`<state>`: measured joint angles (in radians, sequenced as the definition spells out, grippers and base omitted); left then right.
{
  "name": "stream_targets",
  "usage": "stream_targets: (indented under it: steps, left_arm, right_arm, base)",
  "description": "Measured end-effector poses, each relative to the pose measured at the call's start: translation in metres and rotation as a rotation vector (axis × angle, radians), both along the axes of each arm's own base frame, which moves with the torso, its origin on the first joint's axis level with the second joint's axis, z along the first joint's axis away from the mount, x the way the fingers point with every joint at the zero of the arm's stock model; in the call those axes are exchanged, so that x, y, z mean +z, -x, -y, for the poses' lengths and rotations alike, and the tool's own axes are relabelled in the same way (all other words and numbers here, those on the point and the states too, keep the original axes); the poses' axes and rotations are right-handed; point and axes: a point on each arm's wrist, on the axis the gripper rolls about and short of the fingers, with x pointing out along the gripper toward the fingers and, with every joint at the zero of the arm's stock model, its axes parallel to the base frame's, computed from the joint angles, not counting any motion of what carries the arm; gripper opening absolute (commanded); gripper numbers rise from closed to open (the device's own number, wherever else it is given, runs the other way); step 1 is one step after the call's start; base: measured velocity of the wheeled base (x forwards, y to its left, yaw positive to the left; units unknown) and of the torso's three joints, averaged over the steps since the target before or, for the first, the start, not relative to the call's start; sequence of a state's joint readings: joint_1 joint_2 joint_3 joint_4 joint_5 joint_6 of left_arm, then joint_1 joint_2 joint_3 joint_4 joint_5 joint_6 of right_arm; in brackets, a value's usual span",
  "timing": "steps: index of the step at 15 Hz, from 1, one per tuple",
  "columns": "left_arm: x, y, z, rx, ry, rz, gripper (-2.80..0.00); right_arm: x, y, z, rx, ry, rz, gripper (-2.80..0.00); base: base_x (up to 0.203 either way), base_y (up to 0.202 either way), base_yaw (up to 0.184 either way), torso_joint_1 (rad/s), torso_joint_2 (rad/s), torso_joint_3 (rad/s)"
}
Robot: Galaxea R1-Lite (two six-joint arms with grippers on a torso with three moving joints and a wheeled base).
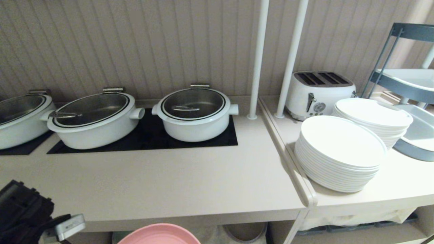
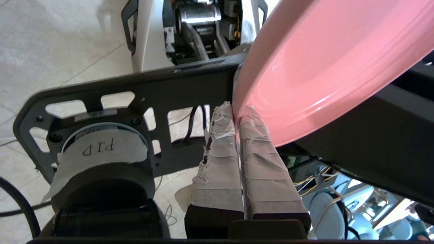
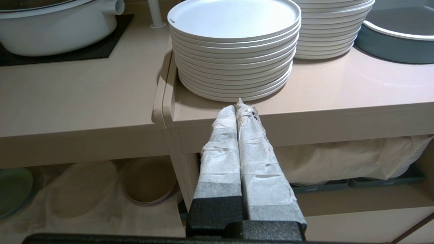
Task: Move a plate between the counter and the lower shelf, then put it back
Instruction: Put the plate in the cupboard
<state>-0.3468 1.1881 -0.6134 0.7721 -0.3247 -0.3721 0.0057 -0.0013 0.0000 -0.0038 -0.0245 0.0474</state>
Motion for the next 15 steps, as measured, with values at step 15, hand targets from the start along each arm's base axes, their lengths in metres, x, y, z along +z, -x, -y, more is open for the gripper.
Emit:
stream_targets:
  steps: [15]
  left_arm:
    - [-0.0039, 0.0035, -0.0011, 0.002, 0.003, -0.015, -2.8]
  right_arm:
    - [0.0, 0.0, 0.0, 0.0, -0.004, 0.0, -2.8]
  base:
    - [0.0, 0.0, 0.0, 0.0, 0.0, 0.0]
